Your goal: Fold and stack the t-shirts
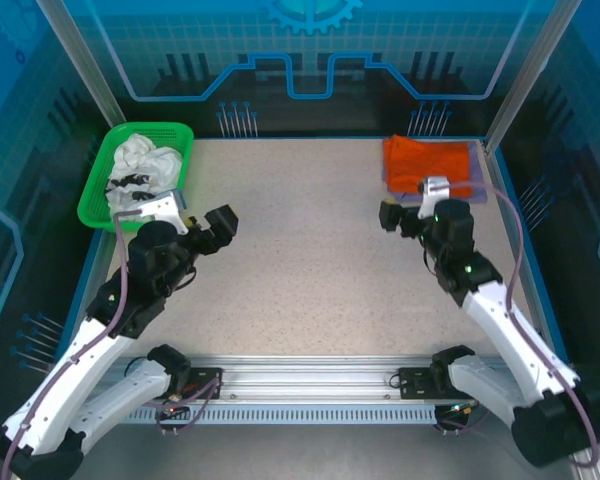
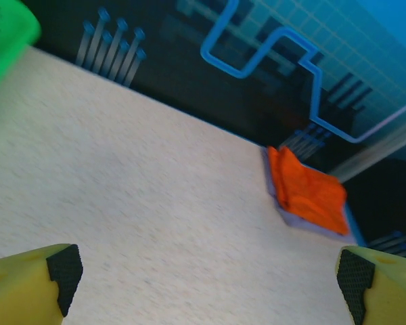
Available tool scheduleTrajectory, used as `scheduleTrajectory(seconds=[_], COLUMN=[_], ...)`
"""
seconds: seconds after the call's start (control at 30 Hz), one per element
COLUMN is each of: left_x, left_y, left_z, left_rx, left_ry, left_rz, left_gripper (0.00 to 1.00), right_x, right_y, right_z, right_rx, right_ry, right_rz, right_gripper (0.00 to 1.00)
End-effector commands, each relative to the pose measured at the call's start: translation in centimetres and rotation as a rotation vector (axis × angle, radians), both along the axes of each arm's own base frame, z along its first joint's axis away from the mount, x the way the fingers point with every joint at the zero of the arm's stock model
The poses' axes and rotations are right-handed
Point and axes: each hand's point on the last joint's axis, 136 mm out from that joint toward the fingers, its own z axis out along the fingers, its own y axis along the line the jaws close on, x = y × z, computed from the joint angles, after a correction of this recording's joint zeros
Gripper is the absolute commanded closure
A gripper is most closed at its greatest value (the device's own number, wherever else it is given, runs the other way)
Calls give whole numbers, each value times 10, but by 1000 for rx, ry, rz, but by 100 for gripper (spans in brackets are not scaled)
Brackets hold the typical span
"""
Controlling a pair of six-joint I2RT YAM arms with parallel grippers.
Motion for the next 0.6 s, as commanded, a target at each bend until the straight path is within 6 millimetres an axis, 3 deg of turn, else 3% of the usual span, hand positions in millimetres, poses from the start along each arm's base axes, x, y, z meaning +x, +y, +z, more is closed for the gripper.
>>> scheduleTrajectory(seconds=[0.0,0.1,0.17,0.27,0.33,0.4,0.57], left_x=[2,7,14,24,27,31,49], left_y=[44,71,87,119,140,150,160], left_z=[-5,-8,-22,-68,-108,-135,-170], left_rx=[239,291,372,438,342,322,309], left_ry=[-41,-78,-75,24,124,175,209], left_rz=[148,233,273,376,429,456,453], left_gripper=[1,1,1,1,1,1,1], right_x=[-8,-16,-18,-22,-24,-22,-2], right_y=[-11,-32,-47,-58,-71,-74,-68], right_z=[-8,-40,-57,-82,-98,-106,-129], right_rx=[-176,-222,-163,-99,-89,-65,-61], right_ry=[-170,-114,-49,-17,-26,-17,67], right_rz=[7,-57,-95,-90,-136,-138,-98], right_gripper=[0,0,0,0,0,0,0])
